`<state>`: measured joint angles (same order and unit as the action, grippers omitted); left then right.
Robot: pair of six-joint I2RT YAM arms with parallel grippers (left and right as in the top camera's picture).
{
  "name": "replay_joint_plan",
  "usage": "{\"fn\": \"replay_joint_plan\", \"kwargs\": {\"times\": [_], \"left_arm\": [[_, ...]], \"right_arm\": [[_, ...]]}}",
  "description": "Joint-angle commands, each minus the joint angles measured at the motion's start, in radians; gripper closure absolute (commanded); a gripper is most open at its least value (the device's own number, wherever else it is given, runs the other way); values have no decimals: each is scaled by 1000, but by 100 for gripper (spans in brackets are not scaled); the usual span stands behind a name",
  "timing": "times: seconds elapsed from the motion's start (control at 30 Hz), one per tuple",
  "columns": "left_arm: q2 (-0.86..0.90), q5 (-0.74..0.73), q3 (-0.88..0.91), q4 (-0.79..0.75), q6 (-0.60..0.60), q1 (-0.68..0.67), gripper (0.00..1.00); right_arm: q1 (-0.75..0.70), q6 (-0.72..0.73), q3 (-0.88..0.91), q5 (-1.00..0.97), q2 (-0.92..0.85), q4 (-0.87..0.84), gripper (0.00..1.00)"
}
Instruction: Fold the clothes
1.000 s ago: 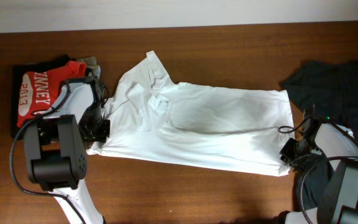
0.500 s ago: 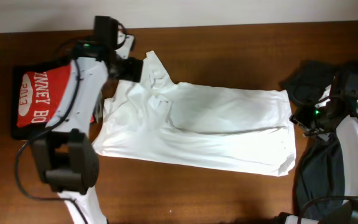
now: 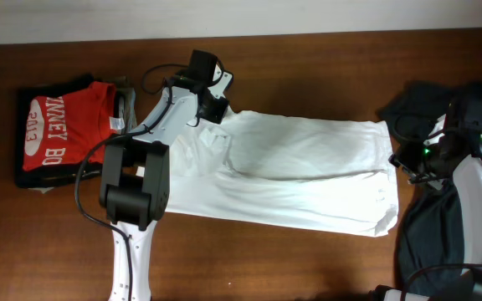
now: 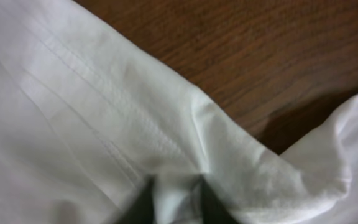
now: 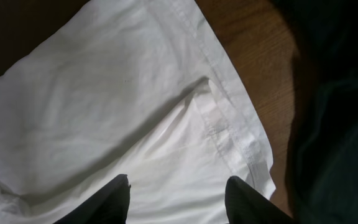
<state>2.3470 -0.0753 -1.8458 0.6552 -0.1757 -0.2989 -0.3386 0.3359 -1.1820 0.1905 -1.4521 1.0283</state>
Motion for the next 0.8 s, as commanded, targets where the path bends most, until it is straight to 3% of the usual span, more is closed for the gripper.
{"fn": "replay_joint_plan", "kwargs": {"times": [0.0,0.1,0.27,0.53,0.7,0.77], "left_arm": [[3,-7,-10,19,-6,0,100],[-28,-3,-84,111,-6,0,100],[-79,35,-233,258,-5,-2,100],[-81,46,-388,493,-6,0,100],[-81,53,-388,523,-6,0,100],[-81,67,-388,533,-6,0,100]], "right_arm": [[-2,-6,-13,8,6,-18,46],[-2,-6,-13,8,6,-75,46],[-2,-19,8,8,-51,-311,48],[-1,-128,8,104,-480,-691,52],[-1,-168,8,140,-581,-737,52],[-1,-201,8,230,-582,-755,64]]}}
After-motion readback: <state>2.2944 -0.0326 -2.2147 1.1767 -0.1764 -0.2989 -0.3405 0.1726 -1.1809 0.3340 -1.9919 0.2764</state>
